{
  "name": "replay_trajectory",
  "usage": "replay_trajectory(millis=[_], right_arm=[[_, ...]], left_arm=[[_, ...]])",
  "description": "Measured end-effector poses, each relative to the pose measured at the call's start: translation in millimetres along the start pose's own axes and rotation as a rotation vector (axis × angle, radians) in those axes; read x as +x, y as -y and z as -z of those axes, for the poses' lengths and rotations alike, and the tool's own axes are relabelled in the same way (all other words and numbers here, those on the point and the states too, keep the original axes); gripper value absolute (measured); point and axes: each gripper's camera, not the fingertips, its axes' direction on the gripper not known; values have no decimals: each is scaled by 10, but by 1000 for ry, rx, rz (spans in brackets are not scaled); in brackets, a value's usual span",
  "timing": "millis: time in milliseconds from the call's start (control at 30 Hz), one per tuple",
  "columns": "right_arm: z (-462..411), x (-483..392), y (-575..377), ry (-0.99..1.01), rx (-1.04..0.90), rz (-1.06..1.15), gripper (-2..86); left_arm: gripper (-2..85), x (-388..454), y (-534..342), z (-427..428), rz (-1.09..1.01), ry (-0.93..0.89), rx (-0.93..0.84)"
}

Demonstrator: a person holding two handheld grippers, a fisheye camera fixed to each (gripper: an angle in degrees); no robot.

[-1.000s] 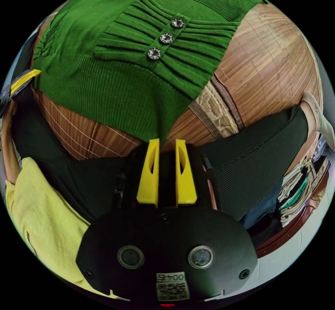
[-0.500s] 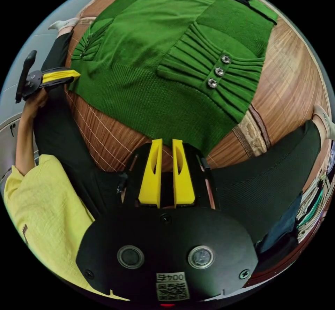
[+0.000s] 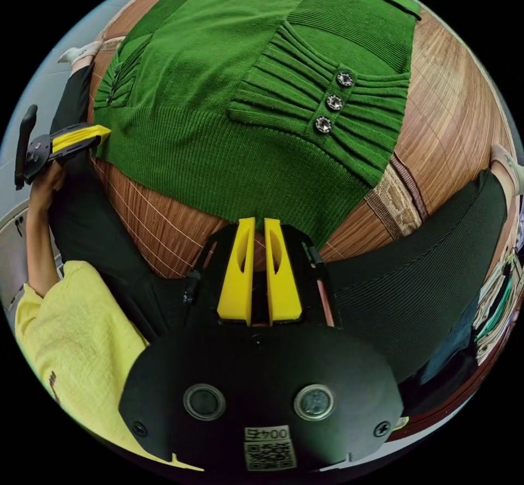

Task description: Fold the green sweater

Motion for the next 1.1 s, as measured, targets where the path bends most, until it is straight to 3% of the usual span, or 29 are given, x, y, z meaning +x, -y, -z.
replay_trajectory(millis=[800,933,1100], right_arm=[[-144,-333,-103,-219,5,115,34],[-140,-272,-104,-204,6,120,34],[-114,-100,-121,-131,22,112,36]], left_arm=[[2,-131,-117,34,29,-54,21],[3,-170,-164,390,55,-154,207],[9,-324,300,784,86,-134,393]])
